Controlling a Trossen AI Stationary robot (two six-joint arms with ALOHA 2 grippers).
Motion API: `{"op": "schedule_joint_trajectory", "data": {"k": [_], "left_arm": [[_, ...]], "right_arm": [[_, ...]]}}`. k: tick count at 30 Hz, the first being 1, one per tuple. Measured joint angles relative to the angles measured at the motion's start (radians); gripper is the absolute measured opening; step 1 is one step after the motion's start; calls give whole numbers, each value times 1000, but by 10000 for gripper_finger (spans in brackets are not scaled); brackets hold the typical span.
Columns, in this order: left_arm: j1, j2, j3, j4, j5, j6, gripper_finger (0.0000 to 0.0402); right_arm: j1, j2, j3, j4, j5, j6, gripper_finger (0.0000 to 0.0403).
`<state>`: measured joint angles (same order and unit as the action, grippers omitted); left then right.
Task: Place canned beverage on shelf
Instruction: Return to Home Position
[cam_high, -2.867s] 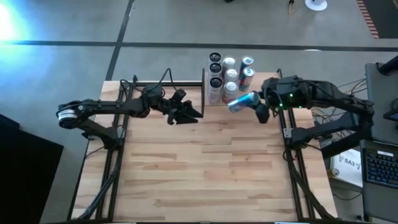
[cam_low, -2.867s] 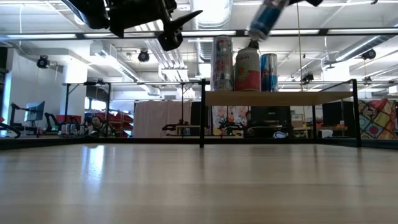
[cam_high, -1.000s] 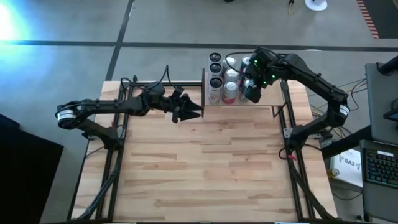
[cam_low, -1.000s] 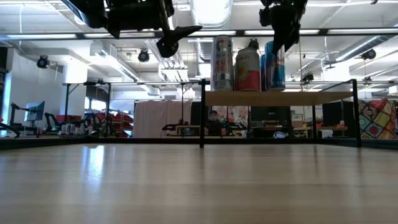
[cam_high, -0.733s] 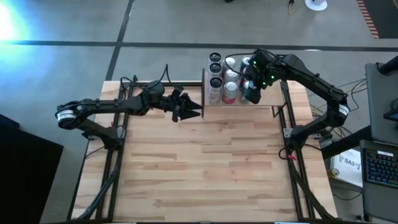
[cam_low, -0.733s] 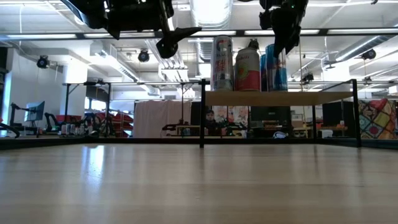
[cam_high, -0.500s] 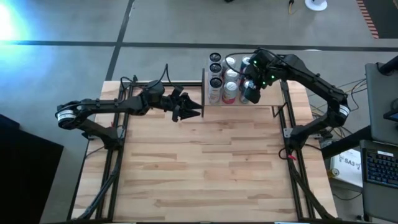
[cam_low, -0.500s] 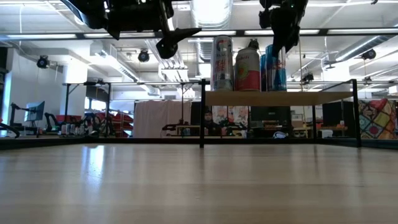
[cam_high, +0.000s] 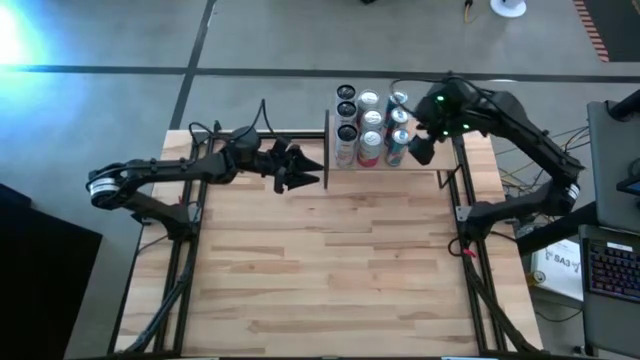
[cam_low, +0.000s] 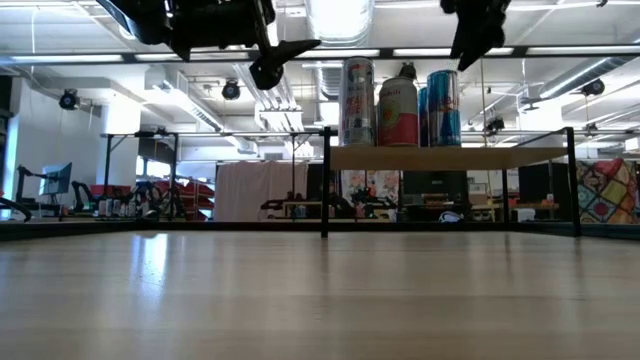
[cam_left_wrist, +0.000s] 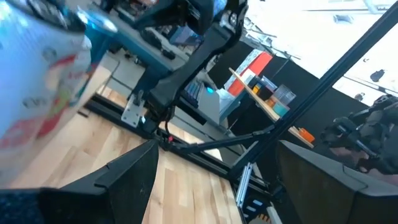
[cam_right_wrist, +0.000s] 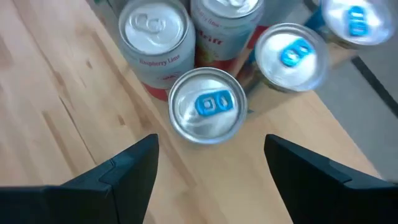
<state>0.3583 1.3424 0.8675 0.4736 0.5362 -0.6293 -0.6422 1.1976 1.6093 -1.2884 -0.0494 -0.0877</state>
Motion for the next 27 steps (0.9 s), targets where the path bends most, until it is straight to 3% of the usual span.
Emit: {"op": "schedule_joint_trajectory", "data": {"k": [10, 14, 18, 23, 27], "left_arm": [[7, -31, 47, -8, -48, 127, 302], [19, -21, 132, -22, -63, 146, 302], [31, -21, 220, -177, -64, 202, 302], [28, -63, 271, -407, -103, 315, 290], [14, -154, 185, -409, -189, 336, 257]], "right_arm": [[43, -136, 0, 53, -28, 258, 248], [98, -182, -9, 165, -29, 318, 211], [186, -211, -49, 278, -30, 382, 159], [336, -228, -203, 564, -30, 429, 83], [484, -224, -391, 919, -36, 392, 23]]}}
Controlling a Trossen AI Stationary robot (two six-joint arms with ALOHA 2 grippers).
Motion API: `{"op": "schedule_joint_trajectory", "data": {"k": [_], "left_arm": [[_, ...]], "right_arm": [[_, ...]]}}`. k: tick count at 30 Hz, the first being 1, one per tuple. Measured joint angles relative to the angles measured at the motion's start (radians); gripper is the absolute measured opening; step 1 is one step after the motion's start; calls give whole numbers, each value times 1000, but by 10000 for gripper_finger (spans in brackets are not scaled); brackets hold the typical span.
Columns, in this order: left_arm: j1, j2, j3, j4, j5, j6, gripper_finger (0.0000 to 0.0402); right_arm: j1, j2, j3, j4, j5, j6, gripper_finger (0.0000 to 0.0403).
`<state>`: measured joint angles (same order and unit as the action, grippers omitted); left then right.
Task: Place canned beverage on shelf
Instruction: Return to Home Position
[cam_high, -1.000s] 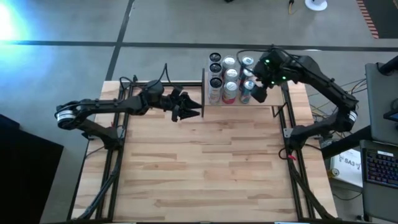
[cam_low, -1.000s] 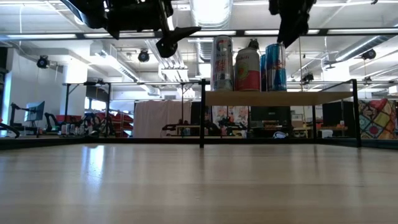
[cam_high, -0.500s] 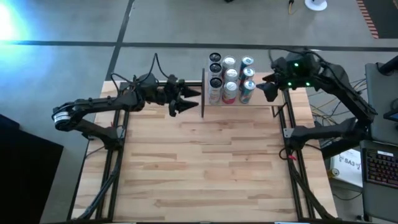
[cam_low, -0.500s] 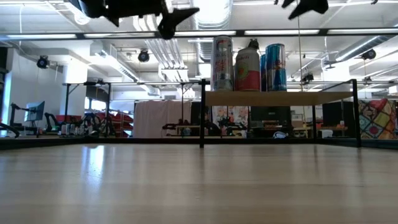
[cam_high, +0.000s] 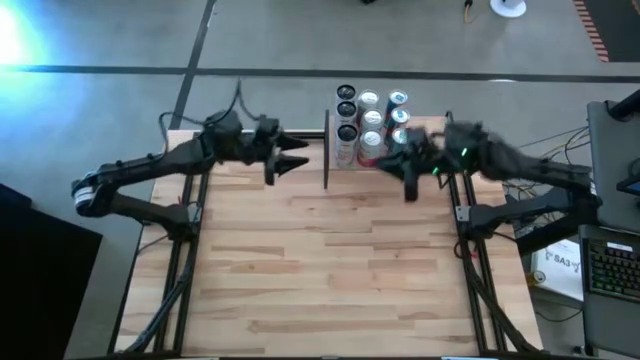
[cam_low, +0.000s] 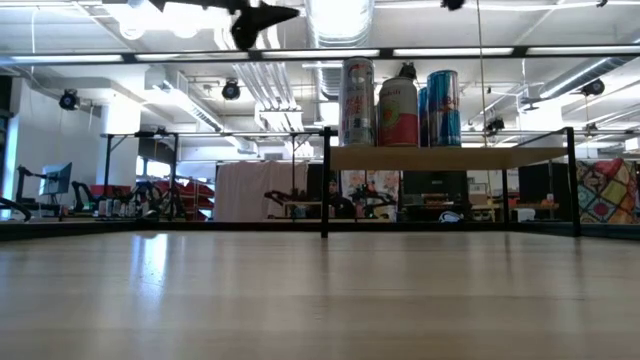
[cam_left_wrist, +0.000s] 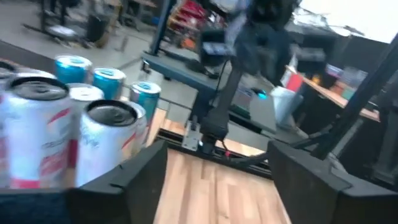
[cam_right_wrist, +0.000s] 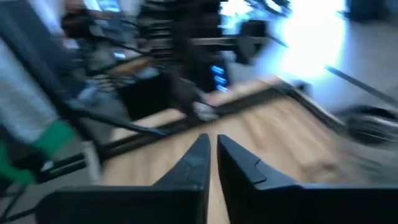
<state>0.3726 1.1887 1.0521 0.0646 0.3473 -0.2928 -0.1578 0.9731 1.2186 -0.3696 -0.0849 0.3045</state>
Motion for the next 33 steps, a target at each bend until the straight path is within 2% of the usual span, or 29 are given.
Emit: {"op": "schedule_joint_trajectory", "data": {"k": [3, 7, 13, 17, 21, 23, 25, 27, 29, 31, 33], "left_arm": [[-2, -115, -115, 9, -63, -2, 226], [-1, -279, -274, 5, -103, -17, 185], [1, -521, -460, 9, -107, -32, 136], [1, -675, -570, 18, -103, -26, 100], [-2, -798, -676, 18, -96, -23, 57], [-3, -840, -729, 19, -65, -31, 36], [-3, -868, -789, 15, -57, -33, 18], [-3, -877, -855, 14, -59, -76, 7], [-3, -874, -920, 26, -82, -188, 2], [-3, -862, -978, 83, -101, -269, 1], [-7, -859, -1030, 180, -88, -247, 0]], "right_arm": [[79, 13, -116, 220, -2, -27, 12], [142, 16, -209, 409, -1, -64, 9], [156, 2, -260, 465, 0, -157, 9], [144, -31, -345, 494, -4, -190, 9], [130, -55, -514, 753, -30, -124, 9], [131, -56, -589, 876, -42, -155, 9], [132, -55, -635, 885, -46, -182, 9], [131, -54, -670, 858, -46, -128, 9], [131, -53, -698, 855, -46, -50, 9], [132, -57, -730, 880, -48, -35, 9], [135, -63, -769, 930, -53, -68, 9]]}}
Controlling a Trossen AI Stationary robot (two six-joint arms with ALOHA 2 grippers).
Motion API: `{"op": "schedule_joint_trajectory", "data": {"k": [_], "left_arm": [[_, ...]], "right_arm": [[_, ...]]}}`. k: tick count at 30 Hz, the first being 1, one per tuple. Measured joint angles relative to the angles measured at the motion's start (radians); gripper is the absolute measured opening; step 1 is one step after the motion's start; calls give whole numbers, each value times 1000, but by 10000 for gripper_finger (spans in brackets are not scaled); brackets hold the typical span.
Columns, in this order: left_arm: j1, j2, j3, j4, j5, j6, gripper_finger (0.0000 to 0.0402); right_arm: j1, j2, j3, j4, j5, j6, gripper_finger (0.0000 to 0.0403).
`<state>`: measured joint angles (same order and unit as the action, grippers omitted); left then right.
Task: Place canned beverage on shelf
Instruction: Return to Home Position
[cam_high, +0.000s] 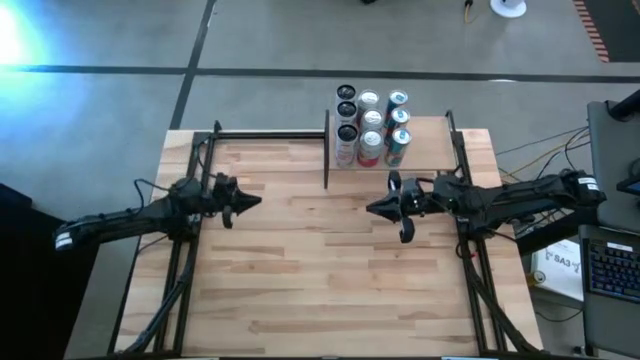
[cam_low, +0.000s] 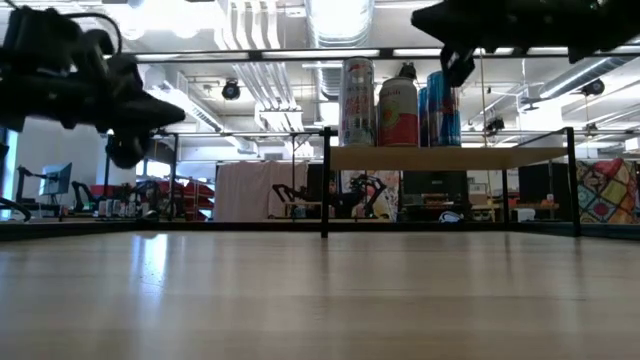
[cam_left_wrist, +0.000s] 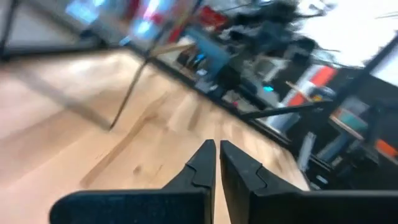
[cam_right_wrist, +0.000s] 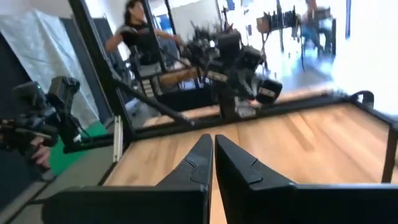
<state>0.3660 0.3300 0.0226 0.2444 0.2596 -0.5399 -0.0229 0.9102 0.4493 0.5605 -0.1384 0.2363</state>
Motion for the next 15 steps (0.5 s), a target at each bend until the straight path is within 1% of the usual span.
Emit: {"op": "schedule_joint_trajectory", "data": {"k": [2, 4, 5, 7, 8, 10, 12, 13, 15], "left_arm": [[-8, -3, -9, 84, 13, 52, 0], [-12, -11, 19, 75, 22, 120, 0], [-12, -14, 44, 61, 48, 164, 0], [-14, -36, 118, -47, 117, 245, 0], [-14, -49, 165, -129, 131, 291, 0], [-14, -81, 254, -321, 108, 392, 0], [-14, -118, 306, -457, 64, 464, 0], [-14, -142, 316, -483, 59, 475, 0], [-13, -202, 316, -476, 56, 478, 0]], "right_arm": [[5, -7, -46, 94, -1, -22, 9], [6, -24, -99, 202, -7, -22, 9], [5, -33, -128, 254, -18, -8, 9], [5, -51, -186, 327, -26, 37, 9], [5, -62, -211, 346, -26, 65, 9], [3, -87, -249, 348, -21, 126, 9], [3, -106, -278, 344, -11, 166, 9], [3, -112, -288, 340, 3, 170, 9], [3, -127, -305, 337, 16, 166, 9]]}}
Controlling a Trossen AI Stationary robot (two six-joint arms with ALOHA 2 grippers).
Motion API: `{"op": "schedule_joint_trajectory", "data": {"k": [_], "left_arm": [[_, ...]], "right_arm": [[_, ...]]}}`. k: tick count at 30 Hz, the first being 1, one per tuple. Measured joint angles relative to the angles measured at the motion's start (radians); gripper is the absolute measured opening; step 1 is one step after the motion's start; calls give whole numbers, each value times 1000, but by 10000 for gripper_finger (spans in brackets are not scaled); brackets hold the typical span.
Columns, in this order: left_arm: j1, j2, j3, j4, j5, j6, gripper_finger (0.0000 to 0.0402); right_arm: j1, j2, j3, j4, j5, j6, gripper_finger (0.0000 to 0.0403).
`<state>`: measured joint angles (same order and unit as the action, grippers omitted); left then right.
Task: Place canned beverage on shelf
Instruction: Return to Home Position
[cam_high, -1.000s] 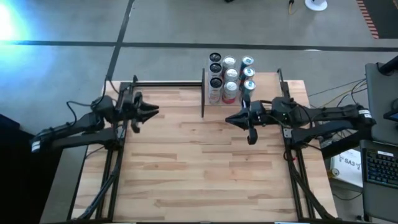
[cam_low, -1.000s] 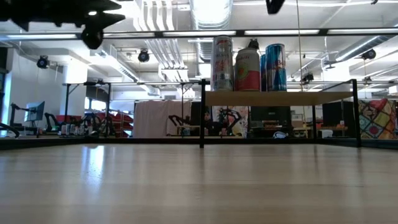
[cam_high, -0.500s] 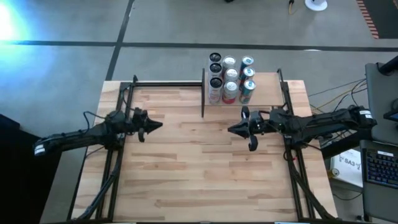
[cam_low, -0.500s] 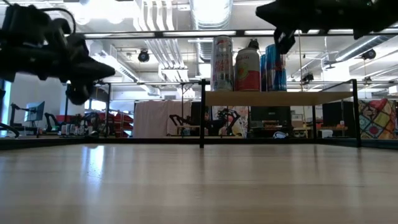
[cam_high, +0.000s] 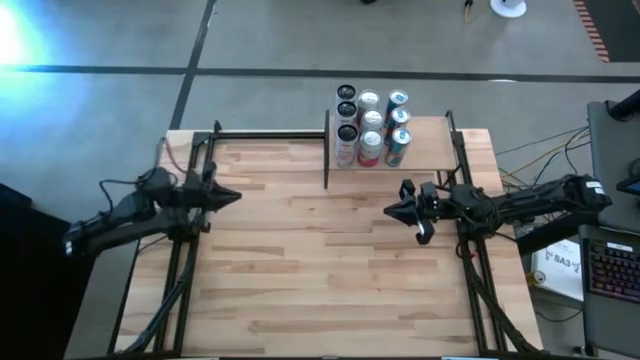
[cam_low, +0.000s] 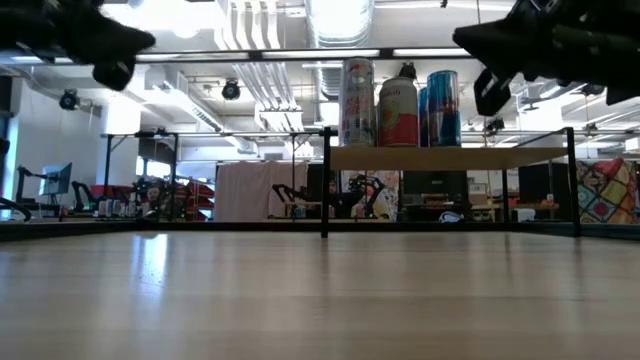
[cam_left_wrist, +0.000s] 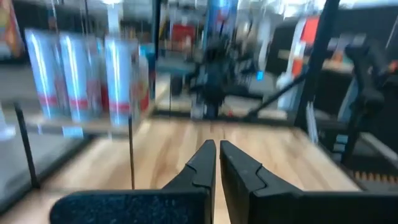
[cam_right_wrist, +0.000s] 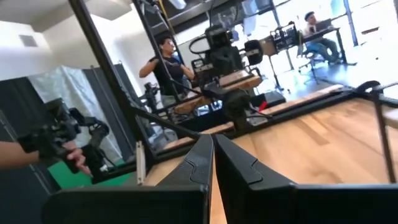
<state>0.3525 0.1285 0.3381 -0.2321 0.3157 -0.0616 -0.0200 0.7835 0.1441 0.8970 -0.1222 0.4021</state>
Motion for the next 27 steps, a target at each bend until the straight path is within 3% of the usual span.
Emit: {"op": "schedule_joint_trajectory", "data": {"k": [4, 7, 10, 14, 22, 27], "left_arm": [[0, -127, -86, 27, -17, -52, 0], [1, -120, -155, 146, -40, -89, 0], [0, -76, -226, 359, -38, -135, 0], [-6, -47, -319, 621, -41, -204, 0], [-21, -28, -319, 581, -43, -202, 0], [-32, -78, -318, 555, 10, -195, 0]], "right_arm": [[0, -45, -37, 4, 1, -51, 9], [0, -106, -85, 5, -15, -53, 9], [-10, -172, -131, -5, -64, -40, 9], [-27, -238, -130, -143, -166, 16, 9], [-27, -239, -131, -173, -166, -37, 9], [-27, -239, -131, -157, -163, -108, 9]]}}
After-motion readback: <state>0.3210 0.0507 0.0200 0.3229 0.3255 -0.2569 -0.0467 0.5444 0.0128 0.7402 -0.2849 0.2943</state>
